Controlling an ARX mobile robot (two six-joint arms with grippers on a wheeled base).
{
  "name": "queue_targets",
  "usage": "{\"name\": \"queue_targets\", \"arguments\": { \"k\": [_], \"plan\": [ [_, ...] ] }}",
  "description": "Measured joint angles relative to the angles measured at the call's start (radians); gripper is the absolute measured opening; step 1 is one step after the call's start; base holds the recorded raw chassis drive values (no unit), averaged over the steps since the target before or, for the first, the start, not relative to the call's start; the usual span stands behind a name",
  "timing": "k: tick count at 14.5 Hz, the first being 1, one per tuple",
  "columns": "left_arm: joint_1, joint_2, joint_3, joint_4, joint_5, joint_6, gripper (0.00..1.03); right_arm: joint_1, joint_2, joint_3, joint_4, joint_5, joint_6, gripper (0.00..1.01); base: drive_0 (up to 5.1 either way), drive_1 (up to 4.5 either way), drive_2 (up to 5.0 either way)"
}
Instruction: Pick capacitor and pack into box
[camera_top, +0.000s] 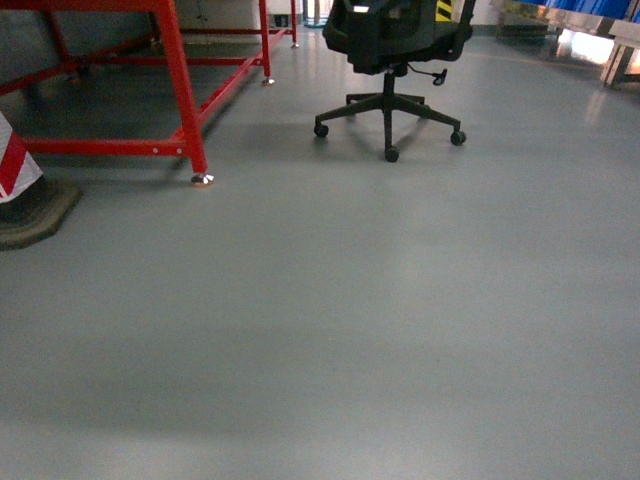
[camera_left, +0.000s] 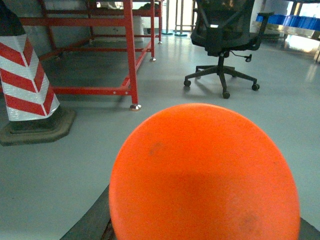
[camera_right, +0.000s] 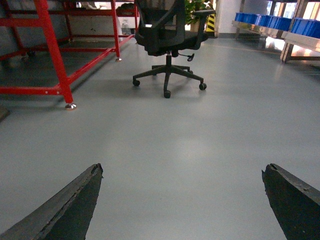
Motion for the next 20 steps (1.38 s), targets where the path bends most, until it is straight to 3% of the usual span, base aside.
{"name": "queue_targets", "arguments": {
  "k": [20],
  "plan": [
    [0.0,0.0,0.0,0.0,0.0,0.0,0.44,0.0,0.0,0.0,0.0,0.0,0.0,0.98,-5.1,2.37,2.4]
  ]
}}
